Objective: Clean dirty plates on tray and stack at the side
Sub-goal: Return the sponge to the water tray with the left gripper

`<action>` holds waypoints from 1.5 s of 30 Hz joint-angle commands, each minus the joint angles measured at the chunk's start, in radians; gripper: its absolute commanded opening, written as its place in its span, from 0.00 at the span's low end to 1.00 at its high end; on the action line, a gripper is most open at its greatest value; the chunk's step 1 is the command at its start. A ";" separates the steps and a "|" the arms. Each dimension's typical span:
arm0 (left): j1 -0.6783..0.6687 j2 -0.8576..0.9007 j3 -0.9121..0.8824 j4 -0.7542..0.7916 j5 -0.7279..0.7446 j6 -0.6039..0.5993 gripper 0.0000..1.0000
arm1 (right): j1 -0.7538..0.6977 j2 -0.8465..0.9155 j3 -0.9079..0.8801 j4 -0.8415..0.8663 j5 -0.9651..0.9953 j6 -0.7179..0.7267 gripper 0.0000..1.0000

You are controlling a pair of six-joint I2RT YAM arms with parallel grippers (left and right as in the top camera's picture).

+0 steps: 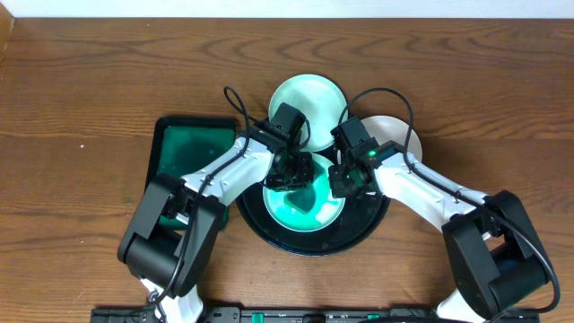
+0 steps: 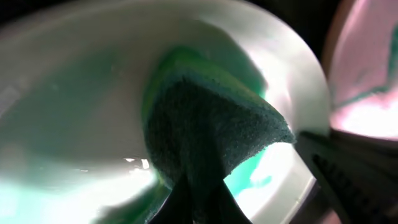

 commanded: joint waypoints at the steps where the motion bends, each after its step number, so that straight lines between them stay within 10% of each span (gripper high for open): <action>1: -0.024 0.039 -0.011 -0.006 0.219 0.003 0.08 | -0.017 0.012 -0.002 -0.015 0.042 -0.009 0.01; 7: -0.021 0.039 -0.011 -0.011 0.258 0.021 0.07 | -0.017 0.012 -0.002 -0.015 0.042 -0.009 0.01; 25: 0.388 -0.438 0.009 -0.310 -0.486 0.080 0.07 | -0.017 0.012 -0.002 -0.014 0.044 -0.010 0.01; 36: 0.588 -0.313 -0.040 -0.291 -0.510 0.106 0.08 | -0.017 0.005 0.013 -0.026 0.042 -0.025 0.01; 45: 0.594 -0.441 -0.008 -0.332 -0.444 0.130 0.53 | -0.017 -0.061 0.127 -0.108 0.042 -0.062 0.01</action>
